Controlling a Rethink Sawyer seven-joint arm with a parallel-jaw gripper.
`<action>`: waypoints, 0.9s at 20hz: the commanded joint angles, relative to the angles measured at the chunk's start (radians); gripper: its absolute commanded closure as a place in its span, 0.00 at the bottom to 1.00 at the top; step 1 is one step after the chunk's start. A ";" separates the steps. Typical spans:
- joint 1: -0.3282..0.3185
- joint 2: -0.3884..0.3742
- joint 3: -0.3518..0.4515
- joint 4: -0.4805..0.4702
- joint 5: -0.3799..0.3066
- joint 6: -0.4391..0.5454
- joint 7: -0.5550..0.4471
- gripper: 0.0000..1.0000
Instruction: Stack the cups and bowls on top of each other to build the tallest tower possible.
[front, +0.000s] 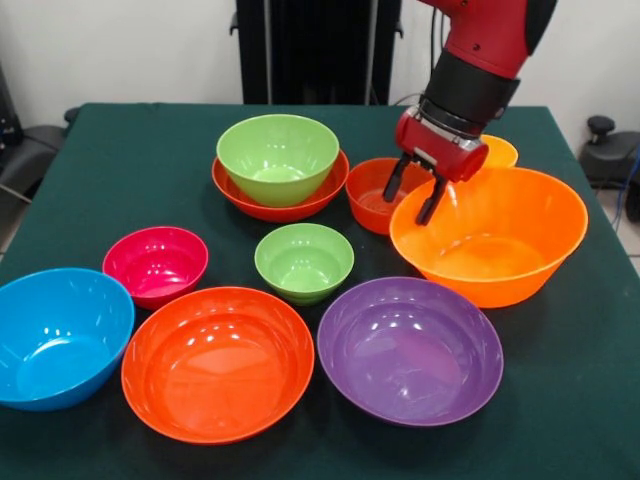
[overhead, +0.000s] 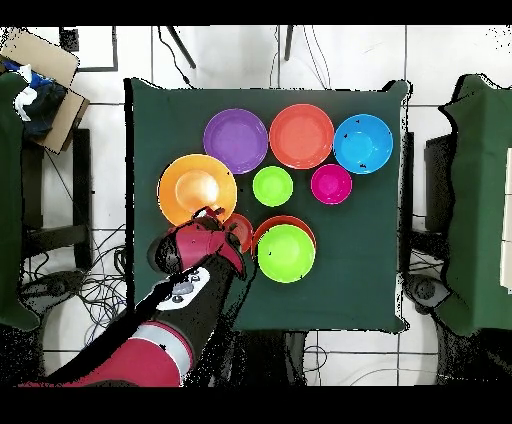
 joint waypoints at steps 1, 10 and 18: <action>0.009 0.058 0.075 -0.083 0.031 0.019 0.076 0.00; 0.025 0.049 0.071 -0.099 0.046 0.057 0.084 0.00; 0.031 0.031 0.078 -0.122 0.081 0.116 0.086 0.00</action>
